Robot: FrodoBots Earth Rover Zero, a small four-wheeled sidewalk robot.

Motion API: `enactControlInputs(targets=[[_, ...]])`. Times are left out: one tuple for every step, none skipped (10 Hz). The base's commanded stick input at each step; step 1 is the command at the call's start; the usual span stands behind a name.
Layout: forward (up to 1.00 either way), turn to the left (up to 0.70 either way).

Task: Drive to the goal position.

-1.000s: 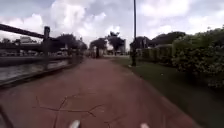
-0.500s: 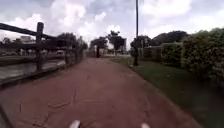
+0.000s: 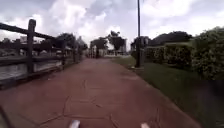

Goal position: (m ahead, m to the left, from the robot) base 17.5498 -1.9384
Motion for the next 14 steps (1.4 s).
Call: enactControlInputs(targets=[[0.7,0.21],[0.7,0.35],[0.7,0.35],[0.7,0.28],[0.7,0.14],[0.7,0.02],[0.7,0.0],[0.7,0.0],[0.7,0.0],[0.7,0.0],[0.7,0.2],[0.7,0.34],[0.7,0.06],[0.7,0.0]])
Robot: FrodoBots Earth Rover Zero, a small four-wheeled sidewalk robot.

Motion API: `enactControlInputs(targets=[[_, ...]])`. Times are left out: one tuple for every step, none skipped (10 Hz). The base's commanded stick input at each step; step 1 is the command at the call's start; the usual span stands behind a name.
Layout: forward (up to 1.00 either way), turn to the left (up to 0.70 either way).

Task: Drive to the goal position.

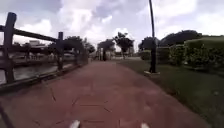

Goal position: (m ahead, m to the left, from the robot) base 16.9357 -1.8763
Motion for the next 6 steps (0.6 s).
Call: enactControlInputs(targets=[[0.7,0.0],[0.7,0.0],[0.7,0.0],[0.7,0.0],[0.7,0.0],[0.7,0.0]])
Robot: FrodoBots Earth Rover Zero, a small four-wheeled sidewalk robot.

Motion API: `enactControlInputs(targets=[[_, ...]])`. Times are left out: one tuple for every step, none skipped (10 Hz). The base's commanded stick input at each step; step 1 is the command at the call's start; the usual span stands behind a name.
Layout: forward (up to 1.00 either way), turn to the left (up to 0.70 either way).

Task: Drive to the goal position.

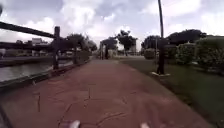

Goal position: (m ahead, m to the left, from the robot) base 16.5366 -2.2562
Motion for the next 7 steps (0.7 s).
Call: enactControlInputs(targets=[[0.7,0.0],[0.7,0.0],[0.7,0.0],[0.7,0.0],[0.7,0.0],[0.7,0.0],[0.7,0.0]])
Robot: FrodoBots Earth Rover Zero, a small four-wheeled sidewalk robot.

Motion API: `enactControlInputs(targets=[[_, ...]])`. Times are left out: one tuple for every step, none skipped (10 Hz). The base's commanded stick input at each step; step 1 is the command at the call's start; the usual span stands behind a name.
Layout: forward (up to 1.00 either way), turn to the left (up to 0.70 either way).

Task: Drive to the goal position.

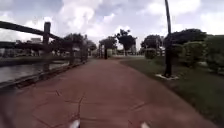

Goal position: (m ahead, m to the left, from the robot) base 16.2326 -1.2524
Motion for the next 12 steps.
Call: enactControlInputs(targets=[[0.7,0.0],[0.7,0.0],[0.7,0.0],[0.7,0.0],[0.7,0.0],[0.7,0.0],[0.7,0.0],[0.7,0.0],[0.7,0.0],[0.7,0.0],[0.7,0.0],[0.7,0.0]])
